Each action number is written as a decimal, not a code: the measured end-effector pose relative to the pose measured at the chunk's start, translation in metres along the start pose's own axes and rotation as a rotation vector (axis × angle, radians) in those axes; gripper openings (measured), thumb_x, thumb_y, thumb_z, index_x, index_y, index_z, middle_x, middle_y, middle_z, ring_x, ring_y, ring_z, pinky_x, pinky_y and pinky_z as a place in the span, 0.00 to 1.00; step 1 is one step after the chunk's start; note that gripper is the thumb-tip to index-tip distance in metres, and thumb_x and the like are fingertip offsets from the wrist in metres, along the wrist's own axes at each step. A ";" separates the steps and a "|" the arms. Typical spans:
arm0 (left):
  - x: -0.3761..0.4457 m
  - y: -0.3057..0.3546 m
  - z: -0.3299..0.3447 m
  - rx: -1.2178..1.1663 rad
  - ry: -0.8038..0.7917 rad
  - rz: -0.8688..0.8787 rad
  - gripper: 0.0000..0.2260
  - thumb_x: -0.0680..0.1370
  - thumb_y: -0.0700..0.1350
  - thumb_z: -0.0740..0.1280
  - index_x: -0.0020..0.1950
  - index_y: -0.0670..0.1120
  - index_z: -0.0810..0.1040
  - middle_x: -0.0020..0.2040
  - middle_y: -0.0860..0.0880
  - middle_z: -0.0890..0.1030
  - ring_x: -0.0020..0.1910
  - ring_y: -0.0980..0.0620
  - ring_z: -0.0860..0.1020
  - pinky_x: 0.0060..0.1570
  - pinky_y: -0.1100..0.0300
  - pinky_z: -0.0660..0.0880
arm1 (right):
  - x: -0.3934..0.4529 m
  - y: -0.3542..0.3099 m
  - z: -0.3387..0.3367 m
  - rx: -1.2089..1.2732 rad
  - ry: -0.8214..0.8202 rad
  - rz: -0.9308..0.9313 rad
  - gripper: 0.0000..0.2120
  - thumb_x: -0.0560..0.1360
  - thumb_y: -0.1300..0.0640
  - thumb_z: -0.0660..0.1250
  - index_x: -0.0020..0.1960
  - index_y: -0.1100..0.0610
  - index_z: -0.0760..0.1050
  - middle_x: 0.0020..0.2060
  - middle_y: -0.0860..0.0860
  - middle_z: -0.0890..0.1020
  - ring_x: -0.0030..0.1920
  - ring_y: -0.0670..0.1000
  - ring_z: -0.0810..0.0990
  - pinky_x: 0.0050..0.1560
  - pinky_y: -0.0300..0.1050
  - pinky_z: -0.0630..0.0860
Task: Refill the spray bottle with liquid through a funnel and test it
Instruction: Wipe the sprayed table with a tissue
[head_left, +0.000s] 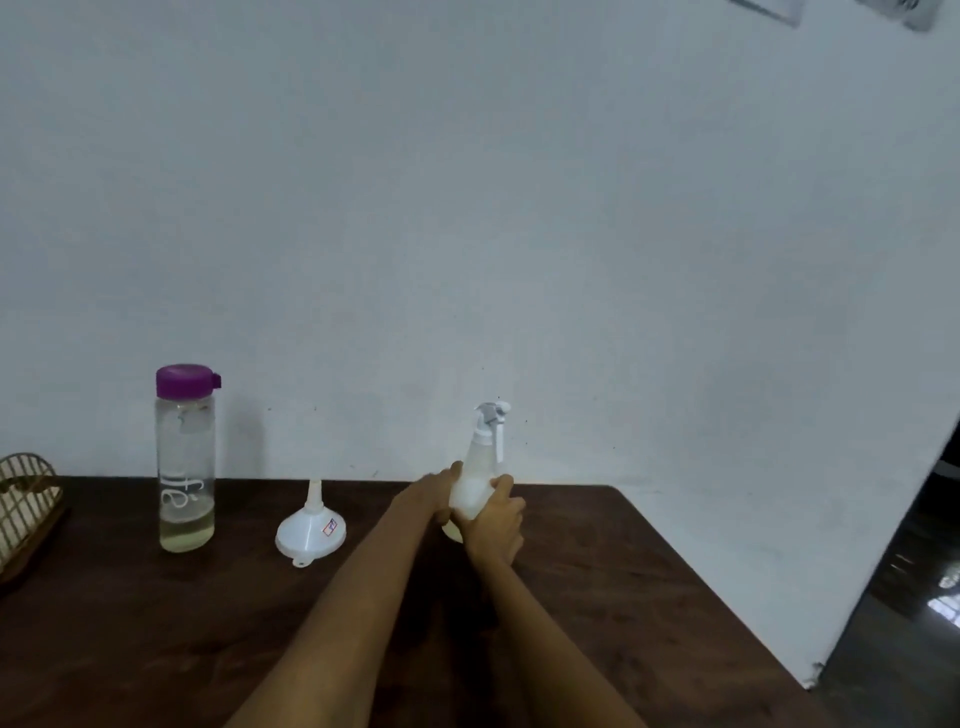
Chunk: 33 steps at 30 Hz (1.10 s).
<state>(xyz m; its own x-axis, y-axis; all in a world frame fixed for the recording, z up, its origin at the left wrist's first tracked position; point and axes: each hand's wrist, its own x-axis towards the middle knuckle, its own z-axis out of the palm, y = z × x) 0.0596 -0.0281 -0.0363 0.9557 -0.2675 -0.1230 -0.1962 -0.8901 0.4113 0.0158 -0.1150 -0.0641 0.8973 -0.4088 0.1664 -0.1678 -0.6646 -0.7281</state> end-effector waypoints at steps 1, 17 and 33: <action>-0.004 0.001 0.001 0.027 0.001 -0.010 0.36 0.77 0.47 0.64 0.77 0.49 0.45 0.73 0.42 0.64 0.68 0.41 0.68 0.66 0.48 0.68 | -0.003 -0.003 -0.003 -0.029 -0.025 0.010 0.33 0.68 0.49 0.74 0.66 0.52 0.60 0.60 0.56 0.70 0.60 0.56 0.73 0.54 0.49 0.74; -0.275 -0.118 -0.045 0.183 0.279 -0.442 0.15 0.81 0.40 0.56 0.67 0.42 0.72 0.66 0.44 0.74 0.65 0.47 0.74 0.62 0.56 0.71 | -0.162 -0.083 -0.026 -0.008 -0.216 -0.268 0.05 0.72 0.62 0.64 0.46 0.57 0.68 0.49 0.57 0.80 0.47 0.54 0.77 0.47 0.46 0.74; -0.355 -0.275 -0.089 0.215 -0.222 -0.862 0.41 0.67 0.61 0.73 0.73 0.43 0.65 0.66 0.47 0.71 0.61 0.48 0.74 0.41 0.60 0.76 | -0.262 -0.250 0.145 -0.061 -0.507 -0.752 0.25 0.75 0.54 0.65 0.70 0.59 0.64 0.57 0.58 0.78 0.58 0.58 0.77 0.54 0.52 0.74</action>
<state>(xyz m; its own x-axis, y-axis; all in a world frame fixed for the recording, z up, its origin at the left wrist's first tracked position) -0.2065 0.3443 -0.0252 0.7301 0.4767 -0.4896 0.5079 -0.8579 -0.0779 -0.1180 0.2491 -0.0223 0.8481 0.4614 0.2605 0.5268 -0.6822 -0.5070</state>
